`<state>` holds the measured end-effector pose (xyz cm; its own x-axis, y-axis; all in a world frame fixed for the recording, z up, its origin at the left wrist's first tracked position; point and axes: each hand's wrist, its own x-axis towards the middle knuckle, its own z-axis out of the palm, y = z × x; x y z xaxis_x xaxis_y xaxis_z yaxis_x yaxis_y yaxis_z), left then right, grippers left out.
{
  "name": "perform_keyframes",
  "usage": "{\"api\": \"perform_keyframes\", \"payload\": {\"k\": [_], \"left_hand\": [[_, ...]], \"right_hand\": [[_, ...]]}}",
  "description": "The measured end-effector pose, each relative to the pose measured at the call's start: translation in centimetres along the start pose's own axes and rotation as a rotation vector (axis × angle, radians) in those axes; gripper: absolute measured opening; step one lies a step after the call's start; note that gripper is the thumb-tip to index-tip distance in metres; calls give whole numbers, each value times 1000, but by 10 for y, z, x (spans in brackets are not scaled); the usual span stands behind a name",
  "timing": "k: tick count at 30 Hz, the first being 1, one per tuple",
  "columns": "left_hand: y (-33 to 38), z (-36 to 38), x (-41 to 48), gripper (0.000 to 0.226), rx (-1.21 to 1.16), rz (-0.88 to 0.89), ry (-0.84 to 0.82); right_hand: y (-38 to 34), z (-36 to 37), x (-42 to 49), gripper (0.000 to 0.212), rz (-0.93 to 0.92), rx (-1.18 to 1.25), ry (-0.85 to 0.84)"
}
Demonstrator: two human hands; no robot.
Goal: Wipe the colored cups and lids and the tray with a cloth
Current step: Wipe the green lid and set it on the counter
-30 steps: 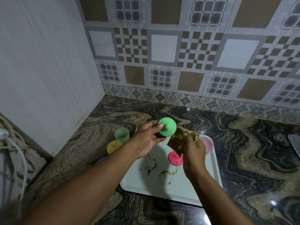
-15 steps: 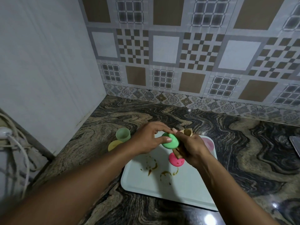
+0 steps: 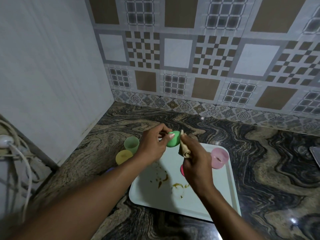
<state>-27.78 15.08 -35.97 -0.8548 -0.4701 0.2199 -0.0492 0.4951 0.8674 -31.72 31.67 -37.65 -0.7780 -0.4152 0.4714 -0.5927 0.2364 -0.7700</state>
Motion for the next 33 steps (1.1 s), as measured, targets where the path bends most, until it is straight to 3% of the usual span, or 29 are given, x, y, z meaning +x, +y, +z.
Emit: {"api": "perform_keyframes", "payload": {"k": [4, 7, 9, 13, 17, 21, 23, 25, 28, 30, 31, 33], "left_hand": [[-6, -10, 1, 15, 48, -33, 100], [-5, -14, 1, 18, 97, 6, 128], [-1, -9, 0, 19, 115, 44, 122], [1, -2, 0, 18, 152, 79, 155], [-13, -11, -4, 21, 193, 4, 180], [-18, -19, 1, 25, 161, -103, 235], [-13, -15, 4, 26, 150, -129, 237], [-8, -9, 9, 26, 142, -171, 236], [-8, -7, 16, 29, 130, -234, 277], [-8, -11, 20, 31, 58, -268, 290], [-10, -14, 23, 31, 40, -274, 285], [-12, -21, 26, 31, 83, -267, 301]], "right_hand": [[17, -3, -19, 56, -293, -144, -151], [18, -5, -12, 63, 18, 36, 84], [14, 1, 0, 65, 78, 46, 192], [6, 18, 0, 64, -216, -126, -73], [23, 13, -12, 45, -422, -197, -254], [30, 17, -5, 49, -158, -44, 19], [21, 27, 4, 60, -150, -84, 51], [11, 37, 8, 64, -288, -188, -92], [11, 43, 5, 47, -500, -312, -332], [18, 39, 0, 40, -501, -250, -426], [22, 37, -1, 43, -439, -190, -396], [27, 33, 5, 50, -288, -90, -168]]}}
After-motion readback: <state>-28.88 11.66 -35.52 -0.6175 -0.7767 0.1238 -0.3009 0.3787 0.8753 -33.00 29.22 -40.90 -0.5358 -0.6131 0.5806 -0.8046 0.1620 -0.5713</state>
